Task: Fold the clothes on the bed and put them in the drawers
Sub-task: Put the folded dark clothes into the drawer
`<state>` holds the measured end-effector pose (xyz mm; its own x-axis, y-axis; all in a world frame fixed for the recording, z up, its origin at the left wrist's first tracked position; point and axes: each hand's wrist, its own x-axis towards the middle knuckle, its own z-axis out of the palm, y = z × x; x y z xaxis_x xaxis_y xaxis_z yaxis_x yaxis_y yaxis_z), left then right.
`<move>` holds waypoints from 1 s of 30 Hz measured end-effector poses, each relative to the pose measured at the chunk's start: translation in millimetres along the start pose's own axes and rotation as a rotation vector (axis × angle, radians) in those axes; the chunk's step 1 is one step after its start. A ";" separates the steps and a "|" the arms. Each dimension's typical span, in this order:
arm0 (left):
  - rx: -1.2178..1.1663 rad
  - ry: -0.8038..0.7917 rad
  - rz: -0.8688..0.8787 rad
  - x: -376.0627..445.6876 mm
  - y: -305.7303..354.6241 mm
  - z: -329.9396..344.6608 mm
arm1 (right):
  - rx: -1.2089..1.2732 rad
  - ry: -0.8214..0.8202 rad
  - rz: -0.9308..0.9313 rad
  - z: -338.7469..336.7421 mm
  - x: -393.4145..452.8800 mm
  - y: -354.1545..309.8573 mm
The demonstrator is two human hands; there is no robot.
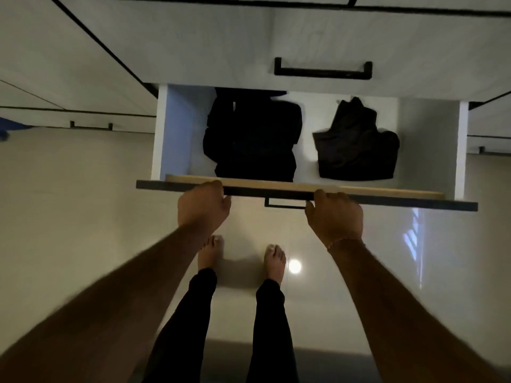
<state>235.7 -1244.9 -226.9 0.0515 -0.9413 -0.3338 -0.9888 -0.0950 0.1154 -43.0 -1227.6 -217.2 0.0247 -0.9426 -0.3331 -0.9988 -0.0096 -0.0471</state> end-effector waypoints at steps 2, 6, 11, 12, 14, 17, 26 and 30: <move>-0.303 0.074 -0.097 20.4 9.1 -3.9 | 0.086 0.090 0.048 -4.4 19.4 -1.3; -0.582 0.077 -0.103 57.4 22.5 -6.2 | 0.106 -0.015 0.000 -5.8 55.2 8.0; -0.776 -0.103 -0.013 109.2 47.2 5.8 | 0.230 -0.022 0.033 -2.5 133.8 18.3; -0.722 -0.113 0.039 117.1 48.0 11.6 | 0.247 -0.012 0.046 0.4 147.2 17.9; -0.579 -0.148 0.132 124.7 49.8 23.6 | 0.274 0.034 0.077 7.3 158.0 15.4; -0.380 -0.232 0.271 148.0 47.9 64.8 | 0.275 0.138 0.114 44.1 169.8 2.7; -0.242 -0.335 0.469 248.9 83.5 176.7 | 0.138 0.400 -0.296 178.4 213.9 -6.7; -0.151 -0.342 0.403 285.2 91.7 217.6 | 0.198 0.089 -0.079 207.4 261.7 13.9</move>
<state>129.2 -1451.6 -515.1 -0.4006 -0.7559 -0.5179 -0.8884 0.1820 0.4215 -41.9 -1405.2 -500.4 0.0901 -0.9674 -0.2366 -0.9663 -0.0273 -0.2561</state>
